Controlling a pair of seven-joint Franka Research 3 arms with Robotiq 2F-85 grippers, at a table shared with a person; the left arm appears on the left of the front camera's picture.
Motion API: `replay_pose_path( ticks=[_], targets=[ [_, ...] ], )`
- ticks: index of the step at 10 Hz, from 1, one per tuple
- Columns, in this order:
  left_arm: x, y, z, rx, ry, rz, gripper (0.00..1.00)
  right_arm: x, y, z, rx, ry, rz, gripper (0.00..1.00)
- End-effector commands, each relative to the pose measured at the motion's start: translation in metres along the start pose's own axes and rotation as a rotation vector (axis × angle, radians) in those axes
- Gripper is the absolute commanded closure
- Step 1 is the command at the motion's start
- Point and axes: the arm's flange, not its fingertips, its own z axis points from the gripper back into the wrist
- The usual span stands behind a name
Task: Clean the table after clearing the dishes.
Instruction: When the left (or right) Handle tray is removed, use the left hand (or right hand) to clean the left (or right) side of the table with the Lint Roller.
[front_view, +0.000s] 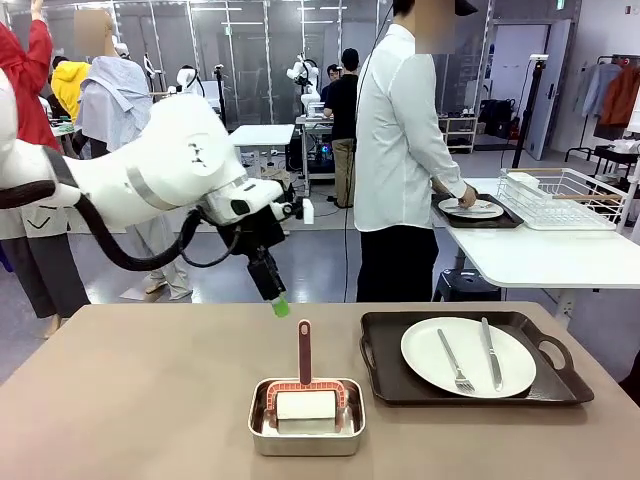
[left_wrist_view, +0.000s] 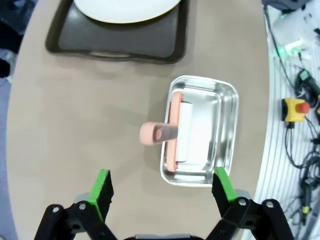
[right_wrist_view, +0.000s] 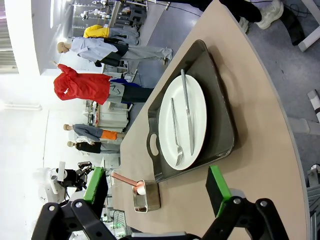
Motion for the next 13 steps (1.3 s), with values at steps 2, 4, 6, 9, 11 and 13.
replay_pose_path(
  ticks=[2,4,6,9,11,13],
  targets=[
    [0.033,0.009,-0.032,-0.067,0.128,-0.058,0.0,0.0,0.002,0.002,0.011,-0.005,-0.003,0.0],
    [0.041,0.01,-0.051,-0.097,0.178,-0.065,0.0,0.0,0.002,0.002,0.011,-0.005,-0.003,0.0],
    [0.045,0.014,-0.068,-0.095,0.228,-0.07,0.0,0.0,0.002,0.002,0.011,-0.005,-0.003,0.0],
    [0.048,0.019,-0.087,-0.2,0.247,-0.088,0.0,0.0,0.002,0.002,0.011,-0.005,-0.003,0.0],
    [0.045,0.025,-0.093,-0.222,0.256,-0.081,0.0,0.0,0.002,0.002,0.011,-0.005,-0.003,0.0],
    [0.044,0.029,-0.102,-0.243,0.298,-0.065,0.0,0.0,0.002,0.002,0.011,-0.005,-0.003,0.0]
  ],
)
